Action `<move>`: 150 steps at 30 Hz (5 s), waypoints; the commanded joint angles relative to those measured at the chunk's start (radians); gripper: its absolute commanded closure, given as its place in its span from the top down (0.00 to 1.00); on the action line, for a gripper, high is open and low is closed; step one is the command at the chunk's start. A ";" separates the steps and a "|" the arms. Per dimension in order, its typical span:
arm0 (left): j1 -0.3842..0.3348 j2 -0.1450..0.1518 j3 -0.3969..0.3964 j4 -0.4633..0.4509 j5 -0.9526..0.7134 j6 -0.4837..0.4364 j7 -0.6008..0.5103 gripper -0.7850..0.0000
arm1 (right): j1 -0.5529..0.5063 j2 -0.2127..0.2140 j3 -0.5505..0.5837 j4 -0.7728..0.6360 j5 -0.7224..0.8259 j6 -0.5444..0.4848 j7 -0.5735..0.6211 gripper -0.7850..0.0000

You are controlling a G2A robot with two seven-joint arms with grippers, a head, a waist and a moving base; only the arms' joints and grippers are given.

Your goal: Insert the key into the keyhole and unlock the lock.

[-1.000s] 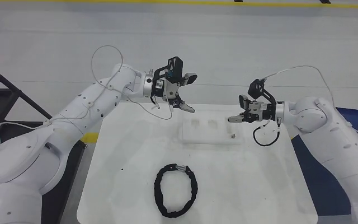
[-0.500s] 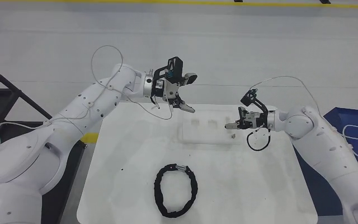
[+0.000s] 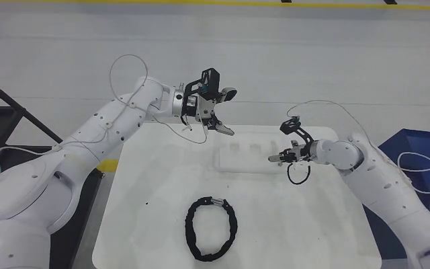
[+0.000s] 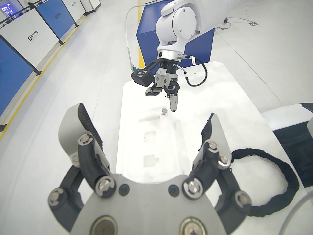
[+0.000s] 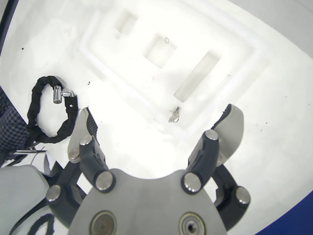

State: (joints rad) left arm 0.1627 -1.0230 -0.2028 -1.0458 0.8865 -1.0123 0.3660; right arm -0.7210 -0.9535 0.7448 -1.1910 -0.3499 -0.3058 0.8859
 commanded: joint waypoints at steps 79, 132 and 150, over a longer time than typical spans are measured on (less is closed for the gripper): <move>0.000 0.000 0.000 0.000 0.000 0.000 0.000 1.00 | 0.041 -0.170 -0.060 0.221 -0.088 0.370 0.058 0.00; 0.000 0.000 0.000 0.000 0.000 0.000 0.000 1.00 | -0.260 -0.010 0.557 -0.298 0.490 0.063 0.351 0.00; 0.037 0.009 -0.020 -0.008 0.003 0.024 -0.023 1.00 | -0.260 -0.010 0.557 -0.298 0.490 0.063 0.351 0.00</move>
State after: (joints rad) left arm 0.1867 -1.0183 -0.2162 -1.0542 0.8890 -0.9883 0.3476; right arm -0.9814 -0.9637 1.3021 -1.4886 0.1405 -0.2433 1.2374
